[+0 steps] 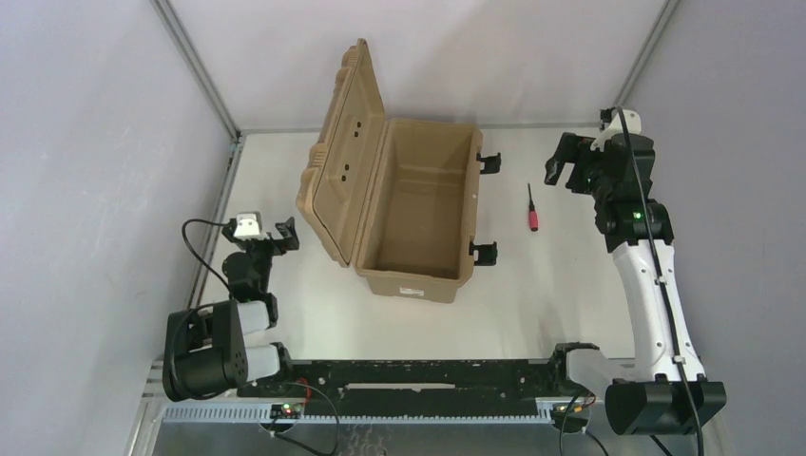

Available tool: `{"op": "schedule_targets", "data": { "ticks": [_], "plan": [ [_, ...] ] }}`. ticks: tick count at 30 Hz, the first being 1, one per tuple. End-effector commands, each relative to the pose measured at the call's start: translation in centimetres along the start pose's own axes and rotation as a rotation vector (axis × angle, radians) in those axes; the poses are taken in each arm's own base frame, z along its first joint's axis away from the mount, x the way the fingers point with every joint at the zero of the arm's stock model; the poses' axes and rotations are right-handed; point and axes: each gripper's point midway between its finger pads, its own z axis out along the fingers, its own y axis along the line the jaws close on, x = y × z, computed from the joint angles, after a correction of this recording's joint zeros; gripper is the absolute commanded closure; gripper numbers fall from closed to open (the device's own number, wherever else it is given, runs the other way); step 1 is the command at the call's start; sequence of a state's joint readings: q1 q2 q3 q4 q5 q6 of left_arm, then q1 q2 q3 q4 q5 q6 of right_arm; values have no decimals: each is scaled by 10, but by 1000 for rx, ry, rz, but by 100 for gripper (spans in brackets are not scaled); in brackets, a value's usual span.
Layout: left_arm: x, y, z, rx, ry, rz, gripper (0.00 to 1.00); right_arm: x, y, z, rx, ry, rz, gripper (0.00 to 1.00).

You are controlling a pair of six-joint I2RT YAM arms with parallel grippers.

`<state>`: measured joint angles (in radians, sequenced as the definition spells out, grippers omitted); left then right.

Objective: Put the screwdriver in the bin
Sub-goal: Pick up the screwdriver from the center of the board.

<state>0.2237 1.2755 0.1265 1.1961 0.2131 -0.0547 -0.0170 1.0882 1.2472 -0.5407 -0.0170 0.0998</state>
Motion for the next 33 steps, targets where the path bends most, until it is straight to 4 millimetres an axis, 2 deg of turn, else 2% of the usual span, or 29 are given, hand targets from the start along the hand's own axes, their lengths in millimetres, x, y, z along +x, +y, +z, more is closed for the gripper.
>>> {"op": "schedule_targets", "data": {
  "ticks": [1, 7, 19, 28, 33],
  "plan": [
    [-7, -1, -2, 3, -35, -4, 0, -19, 10, -9, -46, -76, 0, 2],
    [-7, -1, -2, 3, -36, -3, 0, -30, 15, -13, -65, -119, 13, 2],
    [-7, -2, -2, 4, -37, -3, 0, -57, 11, -19, -35, -212, 0, 0],
    [-7, -2, -2, 3, -35, -4, 0, -79, 13, -5, -21, -125, -36, 2],
    [-7, -2, -2, 5, -35, -4, 0, -87, 15, 14, -16, -56, -44, 3]
  ]
}}
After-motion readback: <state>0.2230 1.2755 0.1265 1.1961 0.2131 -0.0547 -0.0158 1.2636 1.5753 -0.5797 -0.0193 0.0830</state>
